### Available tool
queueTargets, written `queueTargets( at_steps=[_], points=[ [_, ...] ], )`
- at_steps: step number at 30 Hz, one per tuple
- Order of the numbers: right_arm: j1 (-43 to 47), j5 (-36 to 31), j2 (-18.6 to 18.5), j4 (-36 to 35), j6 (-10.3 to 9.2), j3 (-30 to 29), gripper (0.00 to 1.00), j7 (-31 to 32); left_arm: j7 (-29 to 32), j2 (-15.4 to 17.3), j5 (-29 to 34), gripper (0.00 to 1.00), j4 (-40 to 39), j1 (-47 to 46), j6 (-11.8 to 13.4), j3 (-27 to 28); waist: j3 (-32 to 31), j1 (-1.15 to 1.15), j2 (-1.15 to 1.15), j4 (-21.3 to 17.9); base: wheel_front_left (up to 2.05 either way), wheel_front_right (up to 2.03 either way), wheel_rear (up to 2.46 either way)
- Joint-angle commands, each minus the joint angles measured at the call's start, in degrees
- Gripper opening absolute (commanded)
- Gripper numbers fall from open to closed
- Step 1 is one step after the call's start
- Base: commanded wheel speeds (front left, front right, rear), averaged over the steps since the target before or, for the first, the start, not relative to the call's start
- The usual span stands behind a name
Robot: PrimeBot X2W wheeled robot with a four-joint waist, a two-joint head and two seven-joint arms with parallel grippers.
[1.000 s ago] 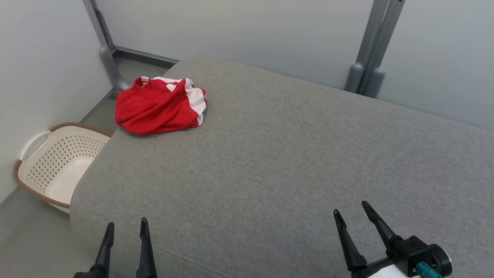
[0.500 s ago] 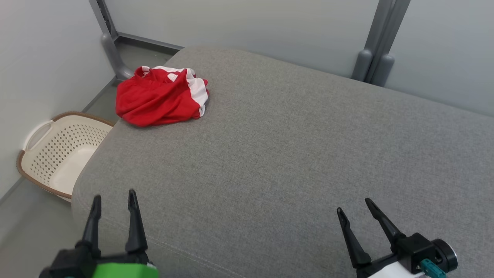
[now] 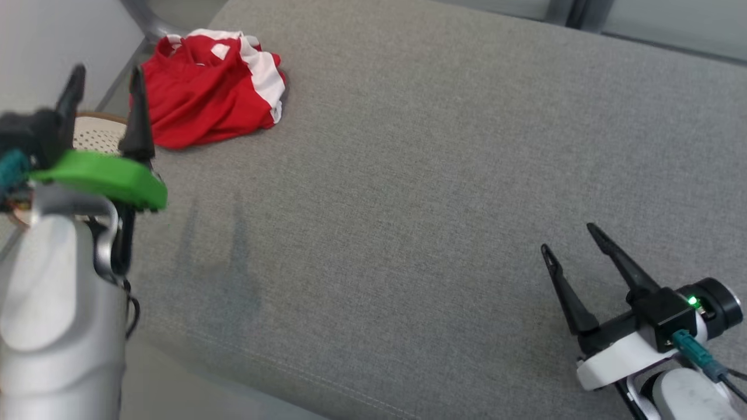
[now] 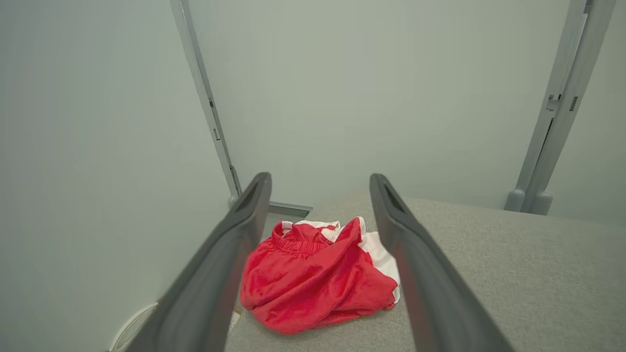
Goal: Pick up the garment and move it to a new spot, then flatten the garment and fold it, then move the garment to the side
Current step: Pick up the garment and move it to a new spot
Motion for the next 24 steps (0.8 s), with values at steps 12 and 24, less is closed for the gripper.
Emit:
queueTargets(
  at_steps=[12, 24],
  points=[
    [-5.1, -1.7, -6.2, -5.9, -0.11, -5.9, 1.0, -0.1, 17.3, 4.6, -9.3, 1.0, 28.0, -29.2, -0.8, -2.0, 18.4, 0.0, 0.0, -6.8, 0.0, 0.0, 0.0],
    [-5.3, -2.6, -5.7, -7.2, -0.12, -6.9, 1.0, 0.1, 18.2, 7.3, -10.0, 1.0, 45.9, -37.0, -0.8, -2.8, 24.9, 0.0, 0.0, -9.9, 0.0, 0.0, 0.0]
  ],
)
